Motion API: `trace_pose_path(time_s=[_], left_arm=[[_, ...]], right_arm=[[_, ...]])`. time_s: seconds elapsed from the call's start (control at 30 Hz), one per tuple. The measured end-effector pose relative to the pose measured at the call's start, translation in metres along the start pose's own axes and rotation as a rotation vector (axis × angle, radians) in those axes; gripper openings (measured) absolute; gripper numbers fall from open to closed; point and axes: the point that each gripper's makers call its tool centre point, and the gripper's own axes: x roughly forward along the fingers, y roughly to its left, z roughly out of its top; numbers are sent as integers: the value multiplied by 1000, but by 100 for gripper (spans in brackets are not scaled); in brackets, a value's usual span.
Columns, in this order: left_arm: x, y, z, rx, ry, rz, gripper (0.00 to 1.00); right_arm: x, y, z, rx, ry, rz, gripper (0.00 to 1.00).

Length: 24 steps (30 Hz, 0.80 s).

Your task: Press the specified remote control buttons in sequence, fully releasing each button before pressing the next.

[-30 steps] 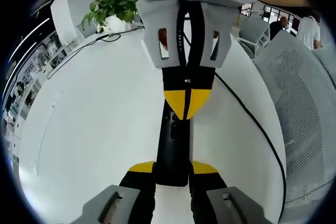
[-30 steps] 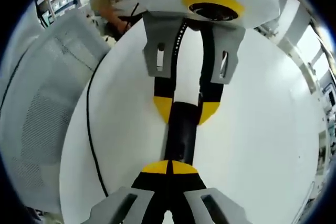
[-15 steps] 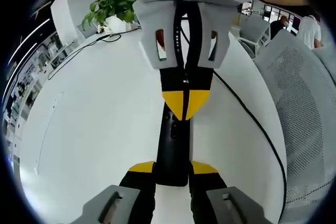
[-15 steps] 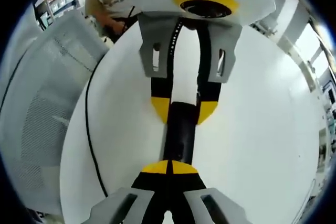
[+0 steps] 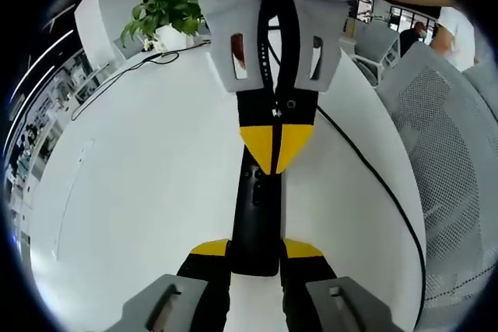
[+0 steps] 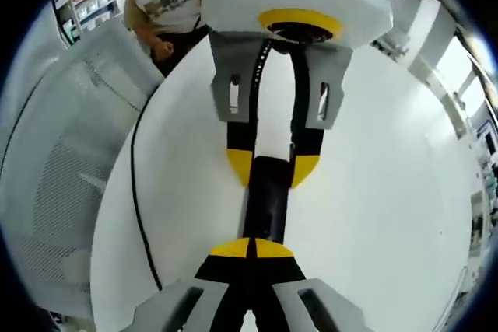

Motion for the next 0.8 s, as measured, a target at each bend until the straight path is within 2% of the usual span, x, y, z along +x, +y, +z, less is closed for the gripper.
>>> trace_pose_path(time_s=[0.2, 0.33, 0.8], left_arm=[[0, 0, 0, 0, 1, 0, 23], [0, 0, 0, 0, 0, 0, 23], [0, 0, -1, 1, -4, -1, 23]], right_arm=[[-21, -12, 12, 2, -25, -49, 0], [-27, -16, 14, -4, -27, -70, 0], [-25, -17, 10, 3, -15, -79, 0]])
